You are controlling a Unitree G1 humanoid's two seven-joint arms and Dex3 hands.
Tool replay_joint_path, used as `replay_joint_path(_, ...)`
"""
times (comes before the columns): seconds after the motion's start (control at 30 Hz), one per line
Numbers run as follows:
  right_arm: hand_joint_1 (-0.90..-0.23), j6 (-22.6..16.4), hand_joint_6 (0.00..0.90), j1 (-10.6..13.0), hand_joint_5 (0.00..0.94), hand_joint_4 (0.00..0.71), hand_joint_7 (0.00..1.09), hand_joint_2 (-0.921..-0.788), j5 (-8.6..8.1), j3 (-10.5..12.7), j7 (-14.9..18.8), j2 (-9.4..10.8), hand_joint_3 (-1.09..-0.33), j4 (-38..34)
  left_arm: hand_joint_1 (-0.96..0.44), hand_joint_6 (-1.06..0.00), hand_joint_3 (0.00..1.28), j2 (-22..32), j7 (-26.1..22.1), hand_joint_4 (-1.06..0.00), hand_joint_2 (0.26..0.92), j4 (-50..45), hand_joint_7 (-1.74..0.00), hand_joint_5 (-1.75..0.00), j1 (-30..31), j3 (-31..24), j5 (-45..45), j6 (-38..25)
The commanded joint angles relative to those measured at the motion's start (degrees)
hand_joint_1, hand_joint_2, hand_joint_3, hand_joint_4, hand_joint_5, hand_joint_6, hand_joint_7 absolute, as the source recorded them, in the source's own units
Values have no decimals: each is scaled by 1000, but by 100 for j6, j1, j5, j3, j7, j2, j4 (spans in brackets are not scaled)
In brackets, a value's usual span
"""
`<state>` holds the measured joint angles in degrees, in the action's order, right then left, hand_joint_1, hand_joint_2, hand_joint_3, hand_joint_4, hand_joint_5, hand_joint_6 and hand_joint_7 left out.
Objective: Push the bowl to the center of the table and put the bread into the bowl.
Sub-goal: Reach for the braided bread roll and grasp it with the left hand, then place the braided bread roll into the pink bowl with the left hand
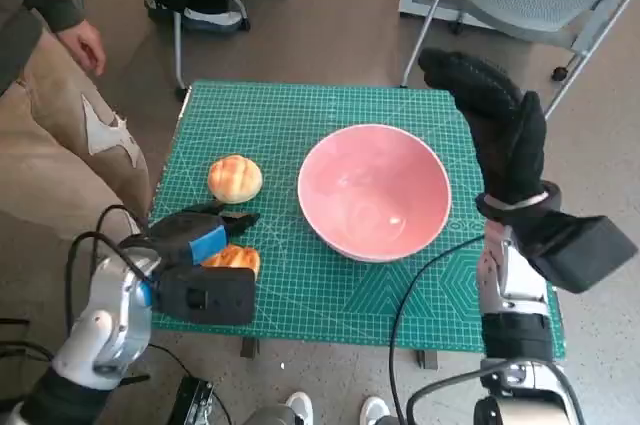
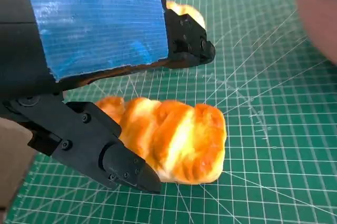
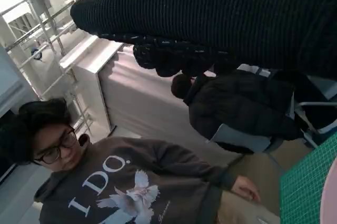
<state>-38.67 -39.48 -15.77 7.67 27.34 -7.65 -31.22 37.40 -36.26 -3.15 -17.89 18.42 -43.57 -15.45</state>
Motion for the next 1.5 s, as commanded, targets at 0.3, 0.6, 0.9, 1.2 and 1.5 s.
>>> replay_joint_path(0.3, -693, 110, -1, 178, 2, 167, 504, -921, -13, 15, -5, -11, -817, 76, -133, -306, 10, -132, -244, -169, 665, 521, -30, -16, -297, 356, -275, -282)
replay_joint_path(0.6, -691, 109, -1, 190, 2, 167, 499, -921, 12, 10, -32, 9, -818, 66, -121, -384, 16, -102, -372, -310, 686, 571, -59, -67, -328, 430, -334, -288)
replay_joint_path(0.9, -690, 136, -1, 172, 1, 167, 498, -921, 40, 12, -67, 2, -818, 48, 326, -494, 400, -155, -184, -789, 622, 750, -498, -979, -254, 412, -309, -229)
replay_joint_path(1.2, -691, 175, -1, 180, 1, 167, 497, -921, 24, 17, -69, -3, -818, 92, 16, -716, 803, -65, 249, -663, 498, 921, -1056, -1506, -154, 437, -328, 94)
replay_joint_path(1.5, -689, 155, -1, 134, 1, 167, 497, -921, 49, 15, -84, 11, -820, 20, 2, -685, 609, 12, 345, -712, 606, 784, -1074, -1367, -73, 240, -127, 300)
